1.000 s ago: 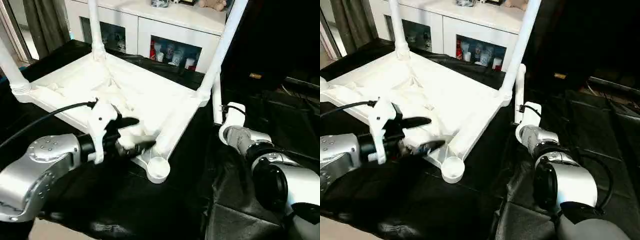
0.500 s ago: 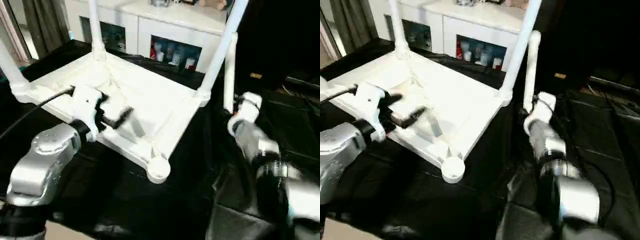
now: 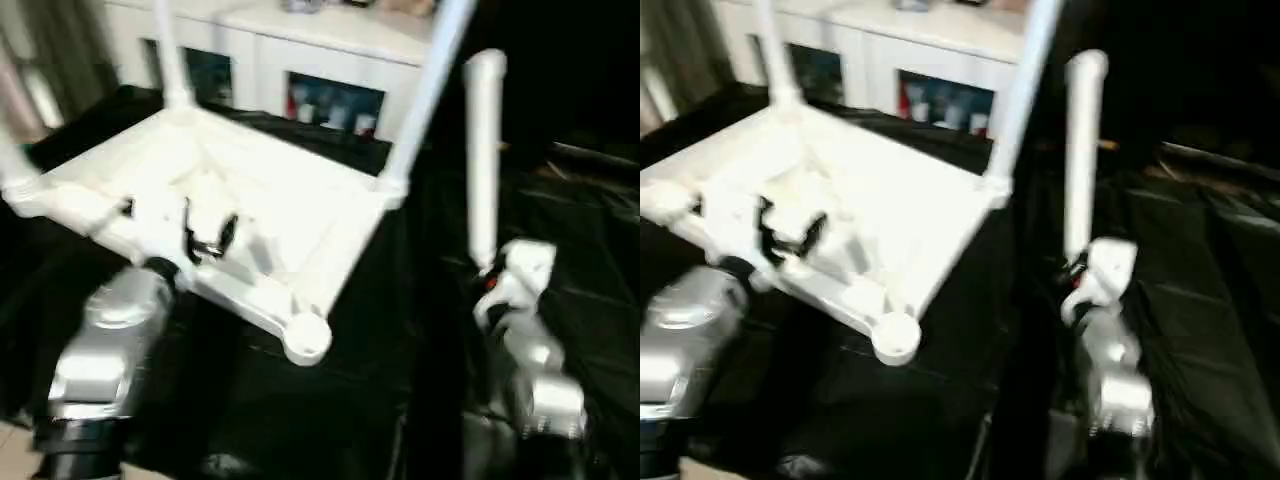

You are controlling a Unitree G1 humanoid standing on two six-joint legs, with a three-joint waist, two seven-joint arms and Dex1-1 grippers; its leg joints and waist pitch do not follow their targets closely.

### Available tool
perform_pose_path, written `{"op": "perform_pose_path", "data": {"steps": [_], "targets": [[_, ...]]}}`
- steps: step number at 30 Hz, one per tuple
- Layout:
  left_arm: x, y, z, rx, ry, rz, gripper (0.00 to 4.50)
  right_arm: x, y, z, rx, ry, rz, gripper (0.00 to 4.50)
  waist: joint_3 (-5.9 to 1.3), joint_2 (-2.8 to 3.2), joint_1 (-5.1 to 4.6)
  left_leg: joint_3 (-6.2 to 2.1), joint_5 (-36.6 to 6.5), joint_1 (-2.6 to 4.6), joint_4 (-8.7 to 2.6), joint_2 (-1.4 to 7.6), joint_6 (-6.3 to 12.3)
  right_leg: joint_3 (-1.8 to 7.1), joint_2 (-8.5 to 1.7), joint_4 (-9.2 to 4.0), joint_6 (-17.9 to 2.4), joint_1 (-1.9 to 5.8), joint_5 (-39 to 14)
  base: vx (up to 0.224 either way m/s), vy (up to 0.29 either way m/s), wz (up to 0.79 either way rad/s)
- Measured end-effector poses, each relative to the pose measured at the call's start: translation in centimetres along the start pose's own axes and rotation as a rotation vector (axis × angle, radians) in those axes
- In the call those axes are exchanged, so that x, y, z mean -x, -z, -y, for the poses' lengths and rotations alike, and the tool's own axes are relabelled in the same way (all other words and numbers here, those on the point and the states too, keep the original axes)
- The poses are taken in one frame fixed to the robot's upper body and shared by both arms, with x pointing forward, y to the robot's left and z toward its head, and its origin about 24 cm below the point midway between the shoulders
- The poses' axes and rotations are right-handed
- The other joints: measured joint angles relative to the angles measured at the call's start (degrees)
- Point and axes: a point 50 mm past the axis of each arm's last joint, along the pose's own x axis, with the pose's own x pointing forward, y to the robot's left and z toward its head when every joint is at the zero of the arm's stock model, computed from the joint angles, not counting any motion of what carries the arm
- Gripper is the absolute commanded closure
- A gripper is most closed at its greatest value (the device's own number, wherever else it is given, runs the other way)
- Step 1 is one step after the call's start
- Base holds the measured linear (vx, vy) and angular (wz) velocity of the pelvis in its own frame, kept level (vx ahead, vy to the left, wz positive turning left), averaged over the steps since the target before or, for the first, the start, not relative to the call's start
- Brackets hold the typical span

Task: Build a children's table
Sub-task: Pick table leg

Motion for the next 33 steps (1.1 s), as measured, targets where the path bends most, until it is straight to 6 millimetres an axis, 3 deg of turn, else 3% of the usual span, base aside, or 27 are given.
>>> {"op": "perform_pose_path", "data": {"steps": [3,5,8,9,10,12,14,15,16,17,18,19,20,21,22,23,24,26,27,28,29,30,31,32,33], "targets": [[-0.2,-0.4,0.3,-0.004,0.006,0.027,0.0,0.1,-0.5,-0.1,-0.007,0.008,0.002,3.27,-0.1,0.12,-0.43,-0.01,0.0,-0.08,0.03,-0.02,0.01,0.0,0.0,-0.01,-0.1,-0.12,0.3,0.0,0.0,0.0],[-0.2,-0.4,0.4,-0.004,0.007,0.033,0.0,0.3,-1.1,-0.1,-0.005,0.013,0.014,3.27,-0.36,0.32,-0.48,-0.07,0.6,-0.8,0.1,-0.01,0.39,-0.03,0.07,0.02,-0.5,-0.79,0.8,0.0,0.0,0.0],[-0.3,-0.4,0.7,-0.006,0.012,0.038,0.0,0.4,-1.5,-0.2,-0.003,0.012,0.02,3.27,-1.18,0.48,-0.6,-0.28,1.7,-3.57,0.69,-0.04,2.01,-0.26,0.15,0.07,-0.5,-3.27,1.9,-0.021,0.006,0.01],[-0.4,-0.3,0.7,-0.008,0.013,0.039,0.0,0.4,-1.5,-0.2,-0.002,0.012,0.014,3.27,-1.24,0.55,-0.56,-0.41,1.9,-4.76,1.08,-0.01,2.42,-0.42,0.15,0.04,-0.5,-4.14,2.4,-0.063,0.017,0.02],[-0.4,-0.2,0.7,-0.007,0.013,0.037,0.0,0.4,-1.4,-0.2,-0.002,0.013,0.005,3.27,-1.24,0.59,-0.51,-0.49,2.1,-5.51,1.43,0.08,2.71,-0.54,0.15,-0.03,-0.4,-4.65,2.8,-0.099,0.032,0.02],[-0.4,-0.1,0.7,-0.009,0.012,0.038,0.0,0.4,-1.2,-0.2,-0.001,0.012,-0.014,3.27,-1.16,0.73,-0.43,-0.41,2.5,-6.65,2.17,0.44,3.17,-0.84,0.14,-0.39,-0.3,-5.34,3.8,-0.134,0.055,0.01],[-0.4,-0.1,0.6,-0.017,0.008,0.038,0.0,0.4,-1.1,-0.5,0.001,0.006,-0.024,3.27,-1.02,1.12,-0.55,-0.13,2.6,-7.0,2.19,1.02,3.26,-1.83,-0.07,-1.01,-0.3,-5.21,4.4,-0.165,0.073,-0.07],[-0.4,-0.2,0.5,-0.023,0.005,0.04,0.0,0.4,-1.2,-0.7,0.002,-0.002,-0.024,3.27,-0.9,1.29,-0.49,0.47,3.2,-7.27,2.03,1.41,3.49,-2.1,0.0,1.98,-0.9,-5.66,2.1,-0.168,0.066,-0.08],[-0.4,-0.2,0.5,-0.03,0.005,0.038,0.0,0.5,-1.1,-0.8,0.001,-0.002,-0.028,3.27,-0.84,1.23,-0.18,1.88,3.5,-7.42,1.93,1.84,3.6,-2.09,-0.04,6.55,-1.2,-5.82,0.0,-0.188,0.026,0.12],[-0.4,-0.2,0.6,-0.033,0.008,0.039,0.0,0.5,-1.1,-0.7,0.001,0.003,-0.035,3.27,-0.8,0.74,0.4,3.71,3.5,-7.45,1.39,1.93,3.67,-1.82,-0.03,9.38,-1.1,-4.98,-1.8,-0.167,-0.052,0.26],[-0.5,-0.2,0.7,-0.037,0.01,0.04,0.0,0.4,-1.3,-0.5,0.009,0.014,-0.032,3.27,-1.33,-1.03,1.72,6.01,3.5,-7.46,0.93,1.78,3.57,0.02,0.19,9.75,-0.6,-4.33,-6.8,-0.167,-0.052,0.26],[-0.4,0.2,0.7,-0.036,0.007,0.028,0.0,0.4,-1.3,-0.4,0.013,0.016,-0.037,3.27,-1.19,-0.91,1.8,6.23,1.4,-7.78,2.06,1.57,1.1,0.07,-0.44,10.2,-0.5,-5.24,-6.6,-0.174,-0.095,0.19],[-0.2,0.6,0.6,-0.028,0.002,0.012,0.0,0.4,-1.0,-0.5,0.012,0.015,-0.057,3.27,-0.92,-0.67,1.95,3.48,-1.0,-8.61,7.73,0.79,-0.13,0.04,-0.78,10.09,-0.5,-4.99,-6.6,-0.178,-0.036,0.06],[-0.2,1.0,0.6,-0.019,0.0,0.002,0.0,0.5,-0.7,-0.4,0.01,0.026,-0.083,3.27,-0.33,-0.36,2.3,-0.93,-2.2,-7.11,14.53,-0.99,0.23,0.2,-0.8,9.32,-0.4,-3.84,-6.5,-0.178,-0.036,0.06],[-0.3,0.7,0.6,-0.021,0.001,0.014,0.0,0.5,-0.7,-0.3,0.011,0.04,-0.09,3.27,-0.34,0.22,2.08,-2.85,-3.4,-4.19,15.33,-2.16,-0.17,0.25,-0.89,8.43,-0.2,-3.63,-6.5,-0.154,0.055,-0.09],[-0.4,0.4,0.5,-0.025,-0.001,0.029,0.0,0.5,-0.6,-0.1,0.01,0.047,-0.097,3.27,-0.45,0.95,1.98,-3.64,-8.4,0.12,12.44,-2.98,-0.95,0.98,0.08,7.48,0.0,-3.69,-6.5,-0.165,0.095,-0.33],[-0.5,0.0,0.3,-0.031,-0.005,0.046,0.0,0.5,-0.4,-0.2,0.005,0.052,-0.112,3.27,-0.09,1.31,1.03,-3.88,-12.4,3.23,10.6,-2.94,0.05,1.64,1.14,5.87,0.3,-3.41,-6.3,-0.165,0.095,-0.33],[-0.5,0.0,0.0,-0.037,-0.006,0.045,0.0,0.7,0.0,0.0,0.002,0.061,-0.135,3.27,-0.25,1.11,0.07,-1.08,-11.6,3.86,8.56,-1.15,0.31,0.78,0.1,6.64,0.7,-3.87,-6.6,-0.107,0.088,-0.54],[-0.5,0.0,0.0,-0.037,-0.007,0.043,0.0,0.7,0.0,0.1,0.001,0.072,-0.136,3.27,-0.62,0.34,-0.41,2.14,-10.7,4.54,7.42,-0.25,0.5,-0.39,-1.46,6.93,-0.9,-3.69,-5.6,-0.098,0.094,-0.54],[-0.5,0.0,0.0,-0.037,-0.006,0.042,0.0,0.7,-0.2,0.1,0.0,0.076,-0.129,3.27,-0.82,-0.35,-0.75,4.14,-10.4,5.06,6.89,-0.3,0.63,-0.33,-2.74,5.57,-1.5,-2.66,-5.3,-0.106,0.066,-0.63],[-0.5,0.0,0.1,-0.034,-0.005,0.042,0.0,0.7,-0.5,0.2,0.002,0.081,-0.118,3.27,-1.01,-1.27,-0.78,5.69,-10.3,5.73,6.59,-0.33,0.59,0.21,-3.77,4.79,0.3,-2.29,-3.1,-0.086,0.038,-0.81],[-0.6,0.1,0.5,-0.027,0.005,0.042,0.0,0.8,-0.5,0.5,0.005,0.095,-0.114,3.27,-0.91,-0.99,-0.3,5.06,-10.9,5.93,6.6,-1.33,0.25,1.55,-3.61,3.71,1.2,-2.34,-0.8,-0.086,0.038,-0.81],[-0.9,0.1,1.2,-0.026,0.029,0.042,0.0,0.9,-0.5,0.9,0.012,0.113,-0.119,3.27,-0.79,-0.69,-0.28,2.3,-11.6,5.43,8.06,-2.54,0.57,2.02,-3.57,3.37,1.5,-2.29,-0.4,-0.061,0.054,-0.69],[-1.2,-0.1,2.0,-0.035,0.055,0.048,0.0,1.1,-0.2,1.6,0.019,0.141,-0.129,3.27,-0.88,0.06,-0.26,-0.79,-11.7,4.71,9.68,-3.26,0.81,1.99,-3.63,3.01,1.7,-2.13,-0.2,-0.034,0.072,-0.41],[-1.3,-0.3,2.1,-0.04,0.063,0.055,0.0,1.3,0.0,2.1,0.032,0.164,-0.138,3.27,-1.01,0.54,-0.79,-4.03,-11.5,4.25,8.82,-3.12,0.61,1.34,-3.94,2.54,1.9,-2.02,-0.1,-0.034,0.072,-0.41]]}}
